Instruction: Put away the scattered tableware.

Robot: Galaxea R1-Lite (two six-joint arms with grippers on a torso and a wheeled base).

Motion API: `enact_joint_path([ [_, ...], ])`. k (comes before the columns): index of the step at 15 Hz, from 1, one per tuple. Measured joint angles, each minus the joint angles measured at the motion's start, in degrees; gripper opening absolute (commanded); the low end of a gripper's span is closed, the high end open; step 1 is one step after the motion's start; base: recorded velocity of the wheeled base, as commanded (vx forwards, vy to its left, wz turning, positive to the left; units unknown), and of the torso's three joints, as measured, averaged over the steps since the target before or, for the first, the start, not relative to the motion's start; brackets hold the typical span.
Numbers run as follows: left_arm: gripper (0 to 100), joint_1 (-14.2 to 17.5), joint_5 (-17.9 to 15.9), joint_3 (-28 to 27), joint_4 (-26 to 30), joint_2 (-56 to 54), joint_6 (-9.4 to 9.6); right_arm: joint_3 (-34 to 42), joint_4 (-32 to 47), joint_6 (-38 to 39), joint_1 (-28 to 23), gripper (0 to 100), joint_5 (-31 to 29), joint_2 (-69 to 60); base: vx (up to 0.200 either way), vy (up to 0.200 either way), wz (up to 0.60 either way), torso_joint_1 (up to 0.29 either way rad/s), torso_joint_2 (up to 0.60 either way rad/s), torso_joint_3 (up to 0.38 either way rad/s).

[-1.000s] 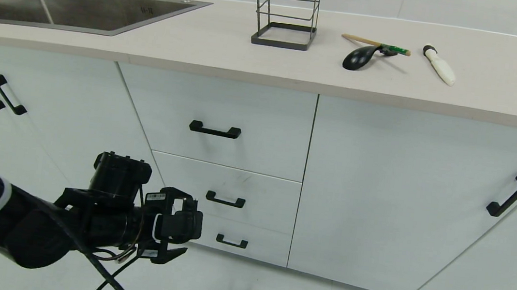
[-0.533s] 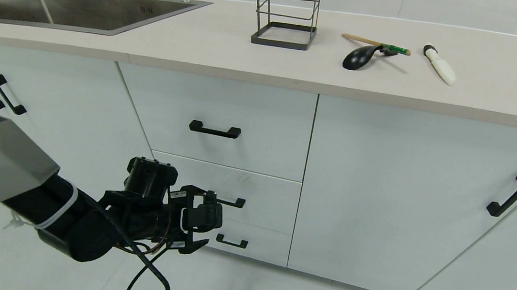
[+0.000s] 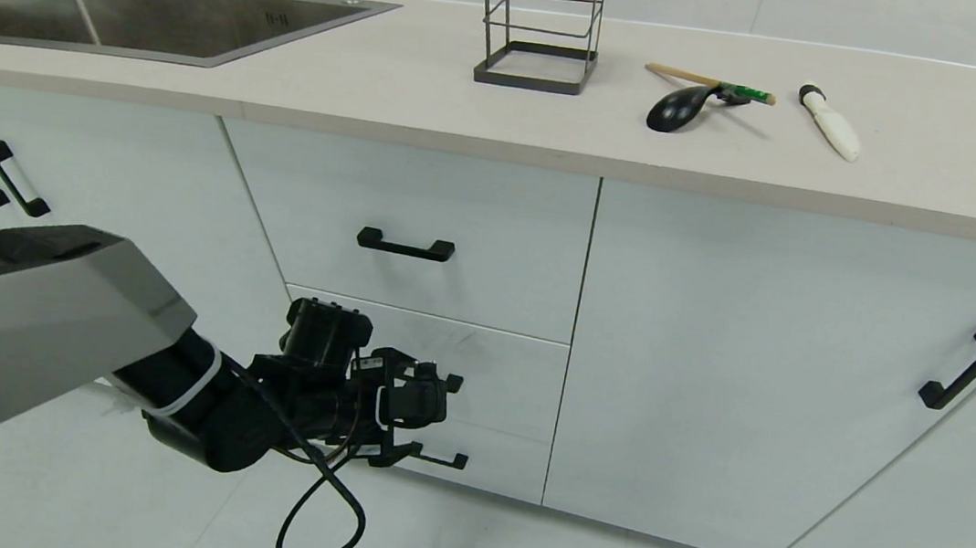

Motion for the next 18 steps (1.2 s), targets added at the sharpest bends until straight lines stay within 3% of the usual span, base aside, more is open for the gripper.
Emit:
enact_joint_path([
  [11, 100, -0.41, -0.24, -7.11, -0.09, 8.52, -0.07, 0.0, -0.02, 0.01, 0.0, 0, 0.0, 0.0, 0.0, 0.0, 0.0, 0.0, 0.0, 0.0],
  [18, 100, -1.02, -0.61, -5.42, -0.17, 9.18, 0.04, 0.0, 0.0, 0.0, 0.0, 0, 0.0, 0.0, 0.0, 0.0, 0.0, 0.0, 0.0, 0.0],
])
